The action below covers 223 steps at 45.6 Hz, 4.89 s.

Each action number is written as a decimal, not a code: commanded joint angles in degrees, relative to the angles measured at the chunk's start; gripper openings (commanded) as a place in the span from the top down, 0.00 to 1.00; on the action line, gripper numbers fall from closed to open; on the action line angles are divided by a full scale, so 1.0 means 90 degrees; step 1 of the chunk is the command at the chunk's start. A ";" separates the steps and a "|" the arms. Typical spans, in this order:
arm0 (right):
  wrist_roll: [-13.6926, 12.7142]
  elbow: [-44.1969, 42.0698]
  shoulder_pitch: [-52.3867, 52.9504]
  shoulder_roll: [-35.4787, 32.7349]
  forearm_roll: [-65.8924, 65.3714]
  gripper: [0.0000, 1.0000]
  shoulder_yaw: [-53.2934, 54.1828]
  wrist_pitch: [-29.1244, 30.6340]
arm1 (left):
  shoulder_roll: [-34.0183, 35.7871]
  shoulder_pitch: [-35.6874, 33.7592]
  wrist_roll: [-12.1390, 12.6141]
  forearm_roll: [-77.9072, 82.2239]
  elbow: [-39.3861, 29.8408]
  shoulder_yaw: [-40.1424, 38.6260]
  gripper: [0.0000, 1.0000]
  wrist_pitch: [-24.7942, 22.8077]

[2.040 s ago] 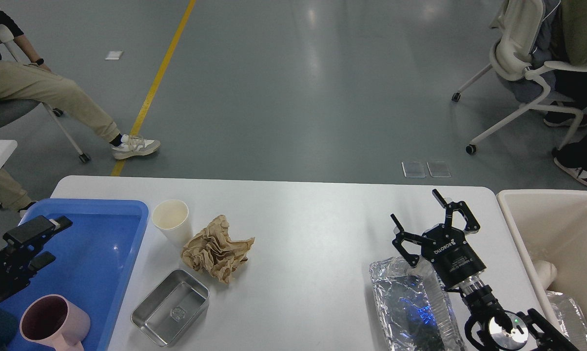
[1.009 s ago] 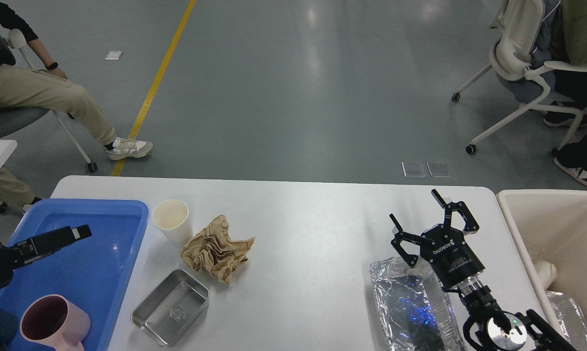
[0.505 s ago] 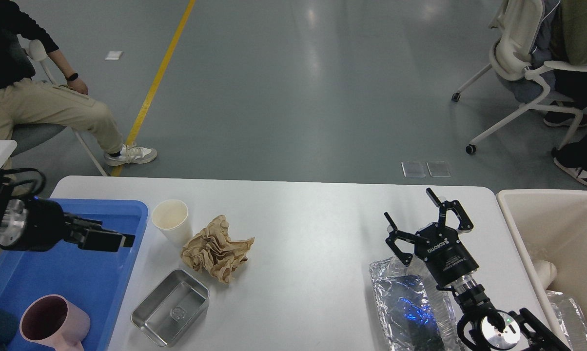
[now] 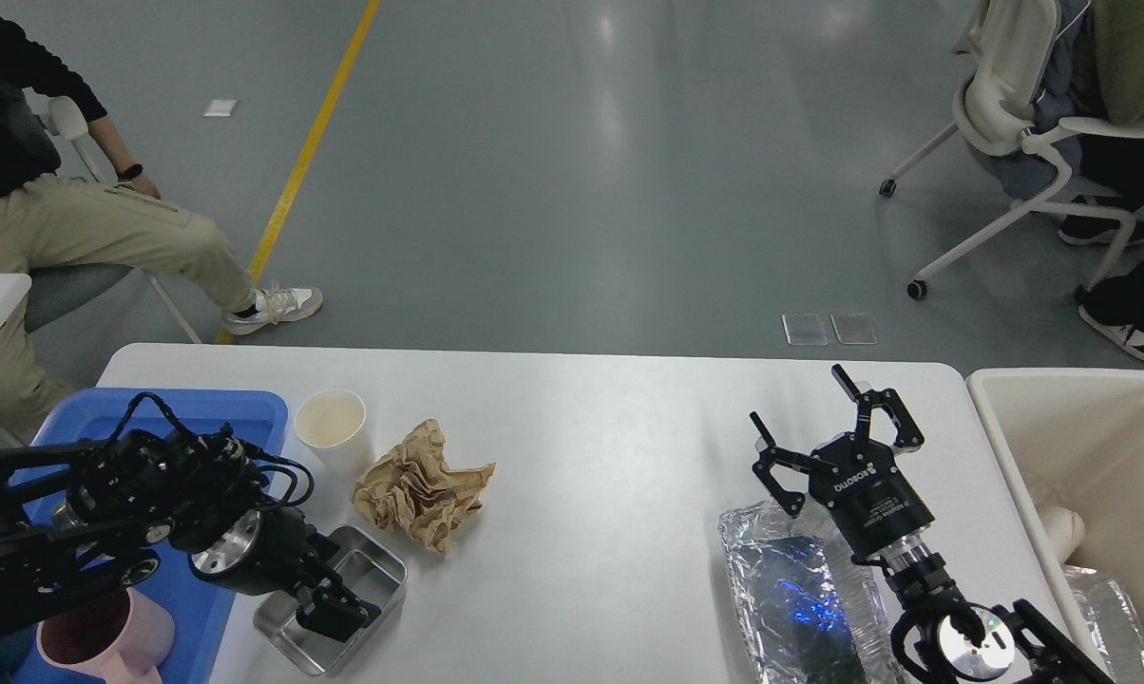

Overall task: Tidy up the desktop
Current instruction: 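Move the left gripper to the small metal tray and grasp its rim, then lift the metal tray with the left gripper toward the blue tray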

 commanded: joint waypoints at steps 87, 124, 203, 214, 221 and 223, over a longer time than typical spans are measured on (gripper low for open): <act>0.0010 -0.0021 -0.0020 0.0037 0.0010 0.00 0.0019 0.0048 | -0.1241 0.0605 -0.0342 0.0475 0.1565 0.0194 0.99 0.0331; 0.0010 -0.0031 0.0038 0.0056 0.0000 0.00 0.0009 0.0038 | -0.0743 0.0557 -0.0723 0.0641 0.0579 -0.0011 1.00 0.0438; 0.0010 -0.0040 0.0155 0.0242 -0.0039 0.00 -0.0010 0.0009 | 0.3885 0.0937 -0.1738 -0.0882 -0.1726 -0.4464 1.00 -0.1370; 0.0000 -0.0070 0.0155 0.0222 -0.0049 0.00 -0.0020 0.0009 | 0.4374 0.1523 -0.2100 -0.0960 -0.1404 -0.3596 1.00 0.0075; 0.0000 -0.0079 0.0155 0.0242 -0.0185 0.00 -0.0020 0.0009 | 0.4443 0.1523 -0.2324 -0.0960 -0.0741 -0.2814 1.00 0.0925; 0.0000 -0.0079 0.0155 0.0242 -0.0185 0.00 -0.0020 0.0009 | 0.4433 0.1523 -0.2412 -0.0960 -0.0516 -0.2687 1.00 0.1072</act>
